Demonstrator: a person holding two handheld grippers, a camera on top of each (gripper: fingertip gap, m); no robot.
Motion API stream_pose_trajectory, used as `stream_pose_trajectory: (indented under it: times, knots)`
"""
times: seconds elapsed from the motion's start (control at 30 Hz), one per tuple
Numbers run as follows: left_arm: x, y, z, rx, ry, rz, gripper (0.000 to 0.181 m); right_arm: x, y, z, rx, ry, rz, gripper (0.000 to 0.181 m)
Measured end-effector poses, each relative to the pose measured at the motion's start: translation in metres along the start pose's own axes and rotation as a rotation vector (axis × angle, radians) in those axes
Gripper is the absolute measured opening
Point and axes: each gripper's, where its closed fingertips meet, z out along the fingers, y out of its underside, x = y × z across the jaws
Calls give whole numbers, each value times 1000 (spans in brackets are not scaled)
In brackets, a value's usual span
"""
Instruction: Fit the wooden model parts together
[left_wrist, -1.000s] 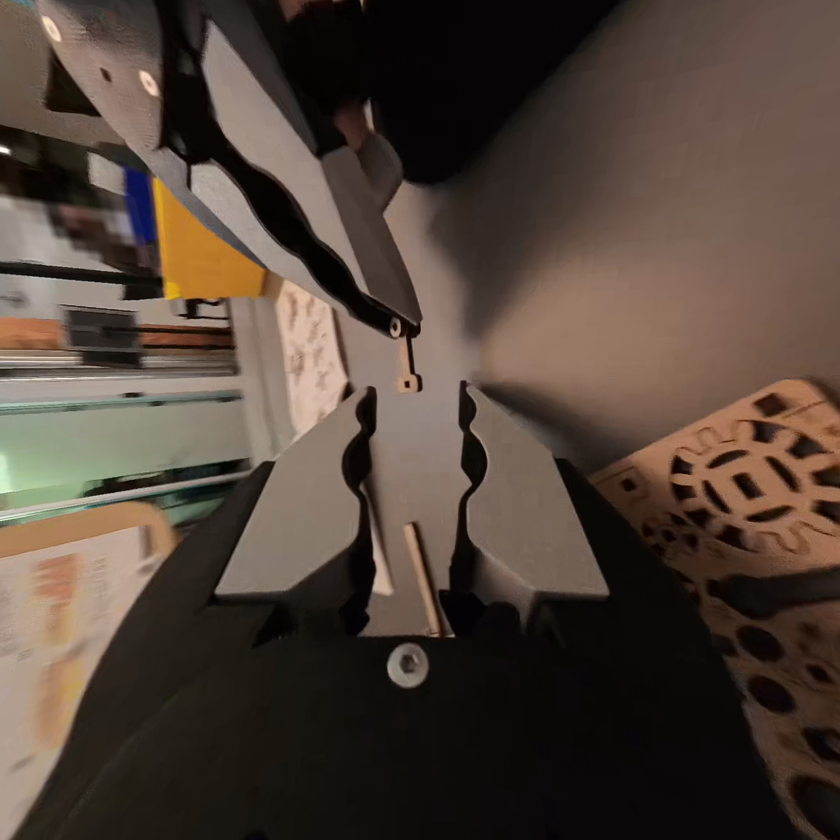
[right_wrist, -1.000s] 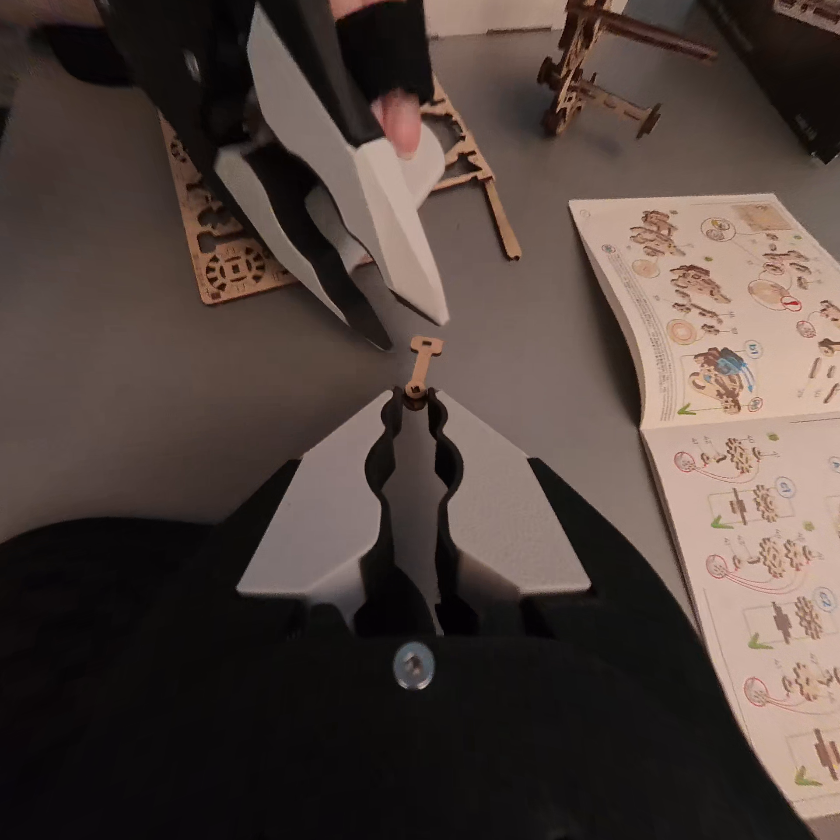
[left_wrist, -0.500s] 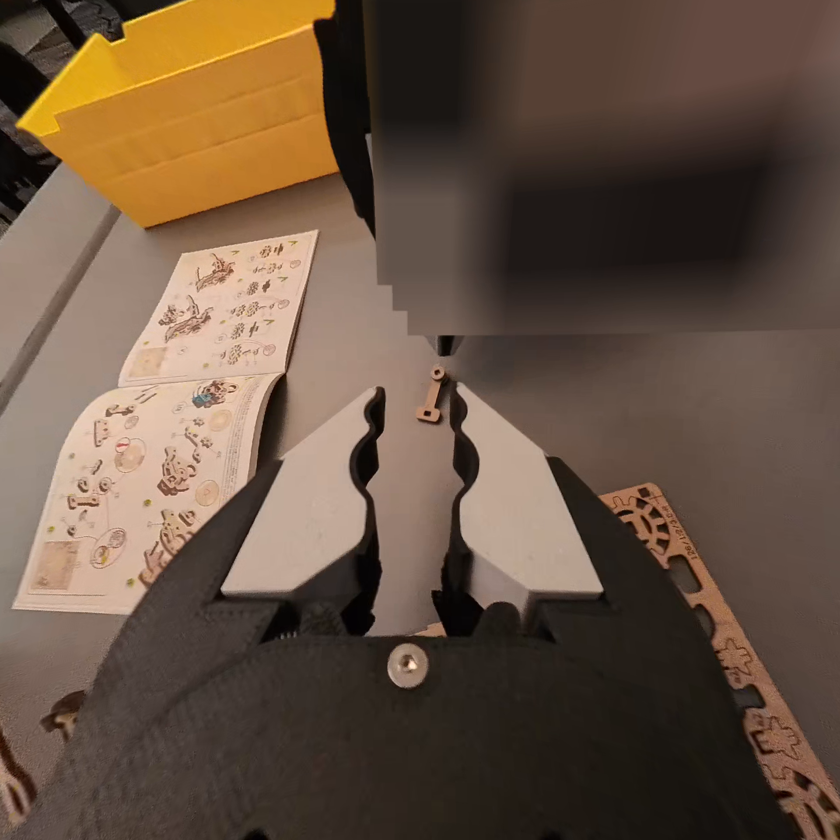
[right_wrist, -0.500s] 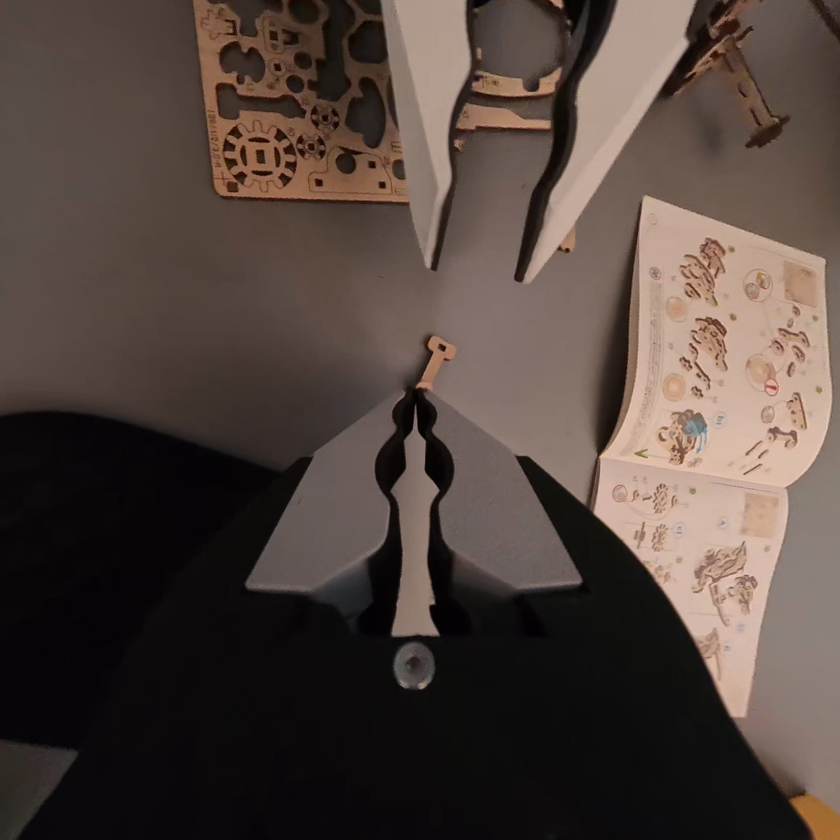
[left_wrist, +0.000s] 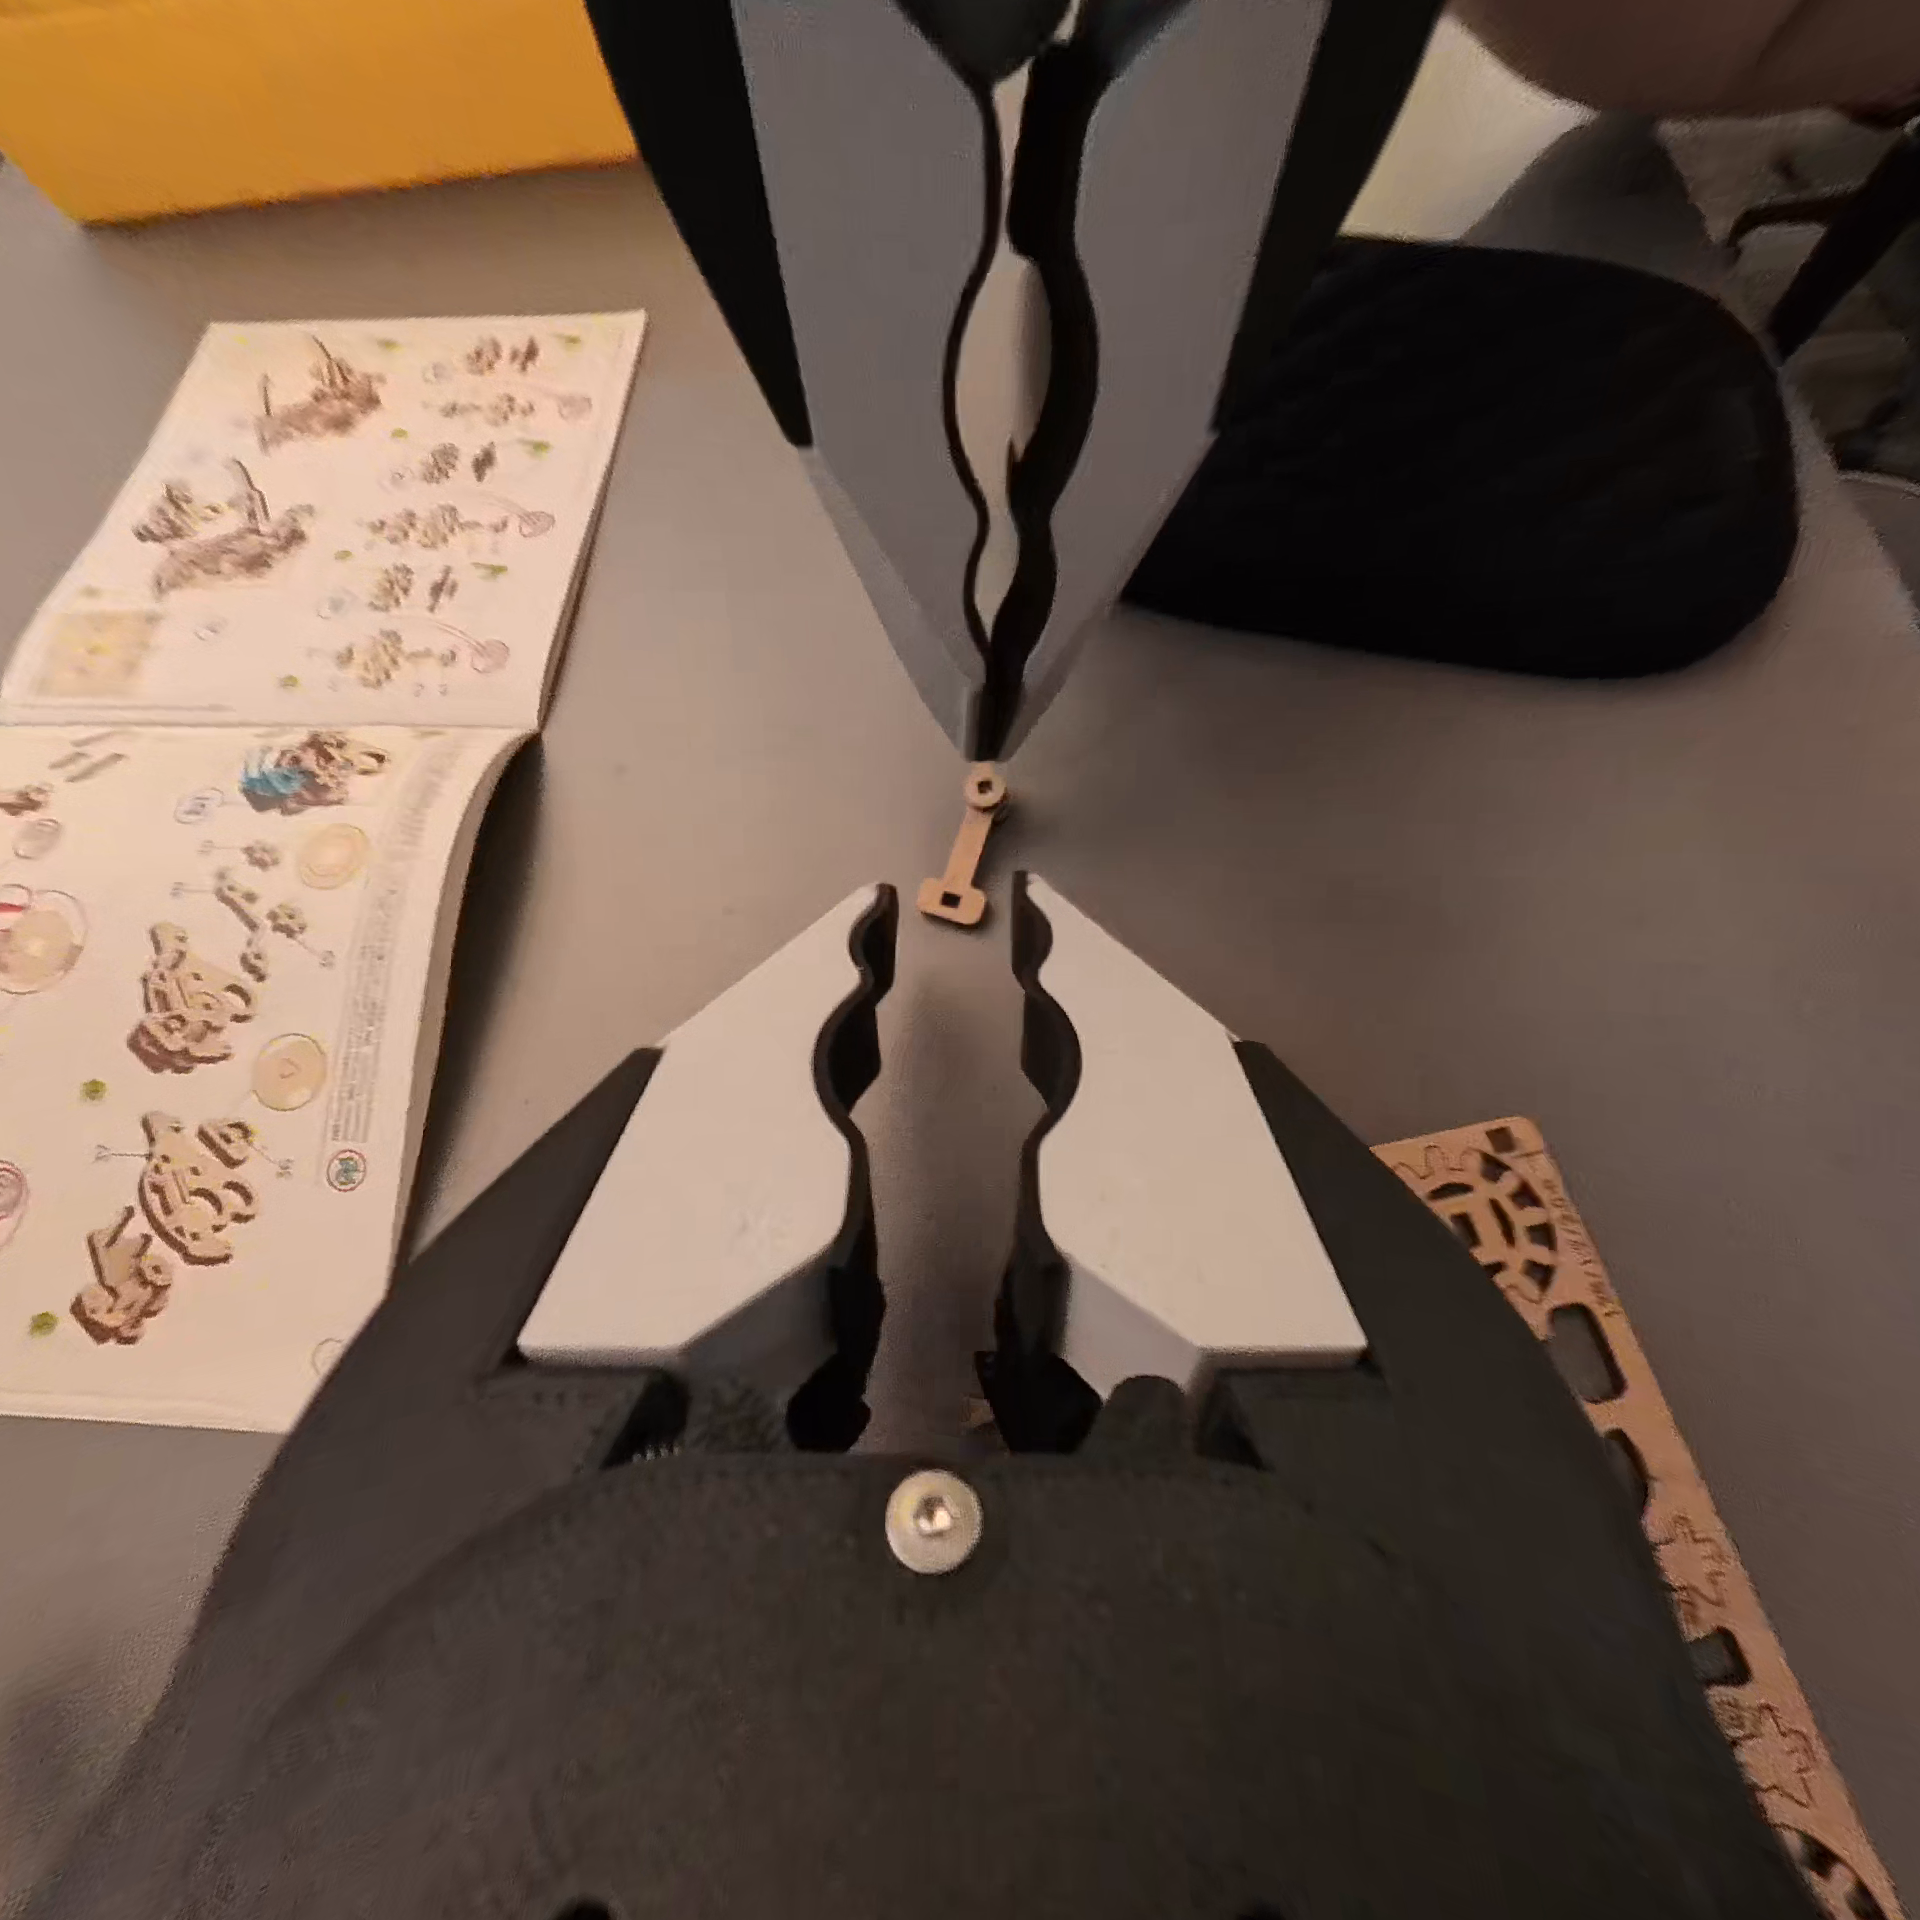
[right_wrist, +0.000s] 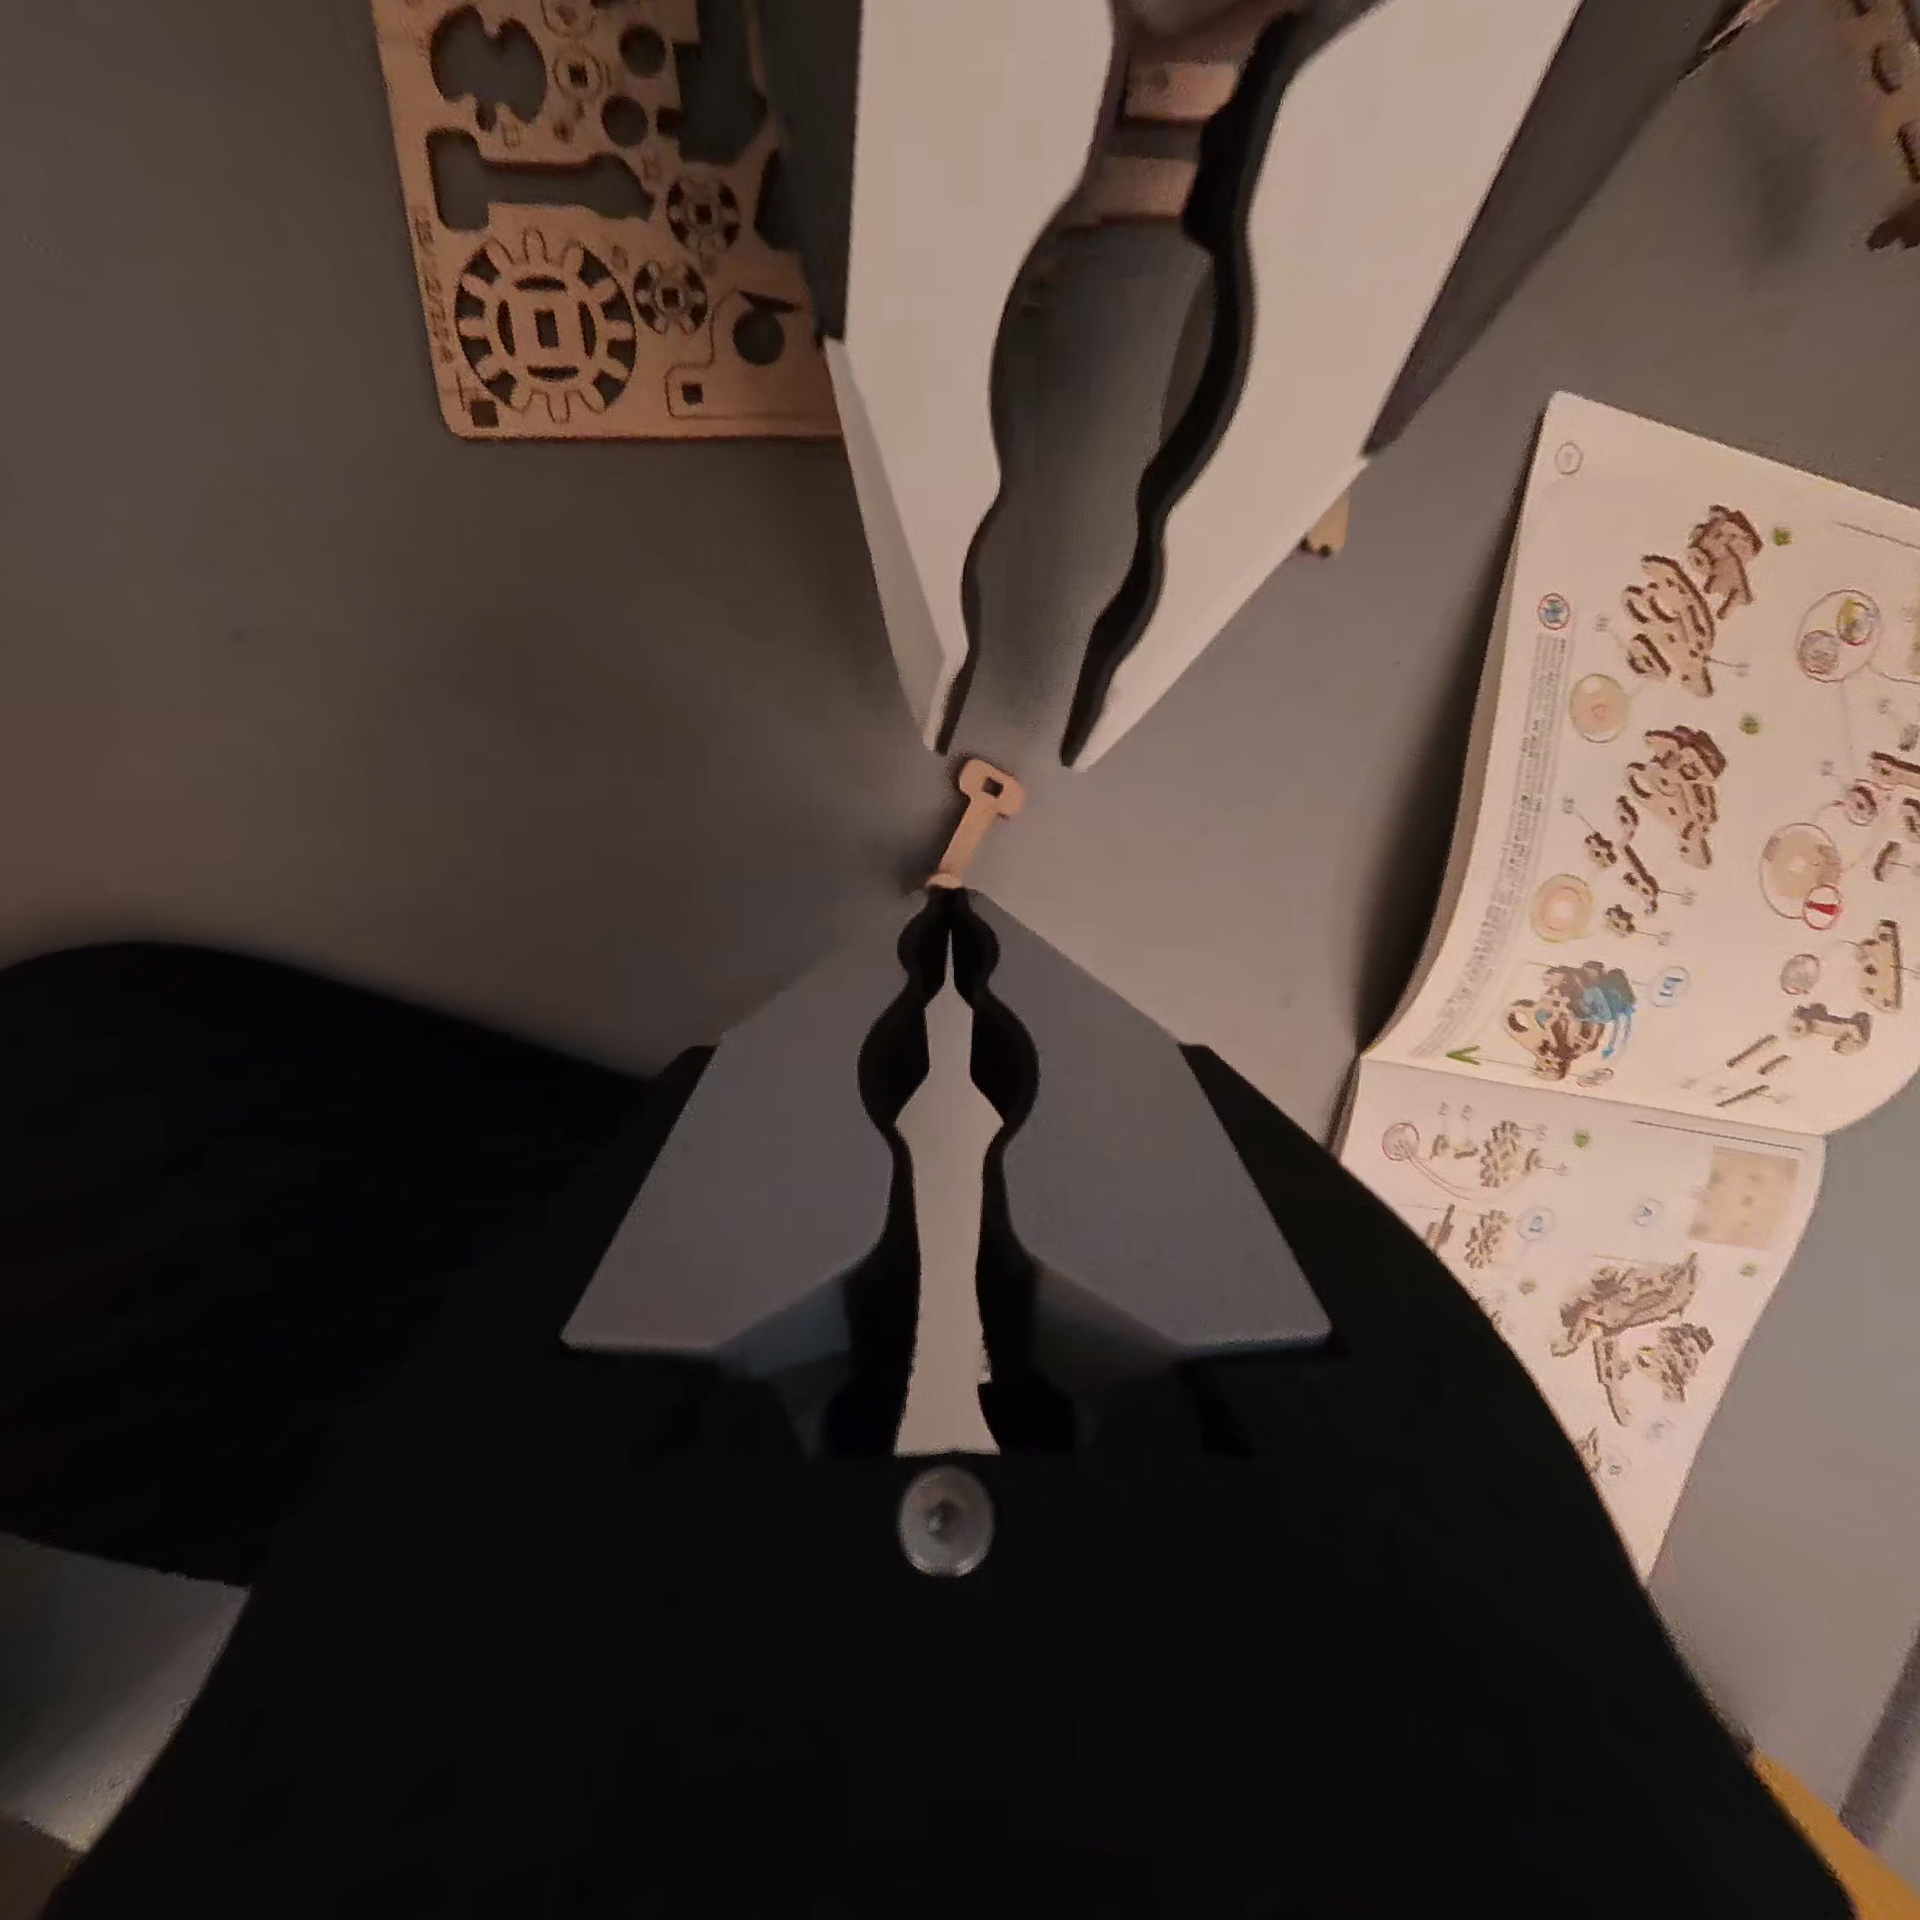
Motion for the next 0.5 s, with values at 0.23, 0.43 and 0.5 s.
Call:
stream_pose_trajectory:
  times: [0.23, 0.43, 0.5]
  knots:
    - [-1, 6, 14, -62, 9, 56, 25, -3, 4, 11, -70, -32, -16, 0]
    - [2, 8, 22, -101, 28, 100, 8, 0, -2, 2, -29, -8, -12, 0]
    - [2, 8, 22, -102, 24, 105, 8, 3, -2, 1, -32, 10, -15, 0]
